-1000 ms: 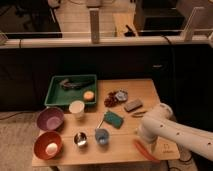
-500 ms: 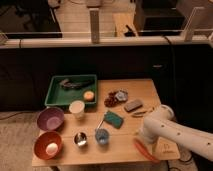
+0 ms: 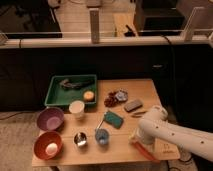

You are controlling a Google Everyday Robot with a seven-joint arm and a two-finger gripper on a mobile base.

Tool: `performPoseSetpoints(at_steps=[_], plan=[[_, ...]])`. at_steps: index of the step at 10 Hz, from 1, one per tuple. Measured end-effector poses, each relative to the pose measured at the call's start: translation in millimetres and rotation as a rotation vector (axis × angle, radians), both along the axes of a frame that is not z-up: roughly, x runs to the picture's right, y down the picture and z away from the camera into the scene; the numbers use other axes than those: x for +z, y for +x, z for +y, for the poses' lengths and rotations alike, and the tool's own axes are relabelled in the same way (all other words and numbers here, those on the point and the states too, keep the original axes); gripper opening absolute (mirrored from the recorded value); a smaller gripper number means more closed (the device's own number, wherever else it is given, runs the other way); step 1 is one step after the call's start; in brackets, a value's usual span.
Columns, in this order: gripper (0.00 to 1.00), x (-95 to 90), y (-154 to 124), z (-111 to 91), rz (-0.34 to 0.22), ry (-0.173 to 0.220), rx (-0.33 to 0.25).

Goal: Place pepper in purple bowl

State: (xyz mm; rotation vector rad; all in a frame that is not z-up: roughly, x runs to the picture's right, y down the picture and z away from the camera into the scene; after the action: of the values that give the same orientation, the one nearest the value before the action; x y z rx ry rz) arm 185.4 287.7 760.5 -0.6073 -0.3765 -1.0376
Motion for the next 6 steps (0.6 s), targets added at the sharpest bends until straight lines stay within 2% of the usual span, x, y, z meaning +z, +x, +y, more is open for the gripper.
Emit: performPoseSetpoints(at_steps=[2, 4, 5, 6], plan=[[0.80, 1.7, 0, 8, -0.049, 0.008, -0.060], [0.80, 2.7, 1, 13, -0.080, 0.012, -0.091], [0.77, 5.9, 2, 19, -0.087, 0.011, -0.102], [0.70, 7.4, 2, 22, -0.090, 0.009, -0.106]])
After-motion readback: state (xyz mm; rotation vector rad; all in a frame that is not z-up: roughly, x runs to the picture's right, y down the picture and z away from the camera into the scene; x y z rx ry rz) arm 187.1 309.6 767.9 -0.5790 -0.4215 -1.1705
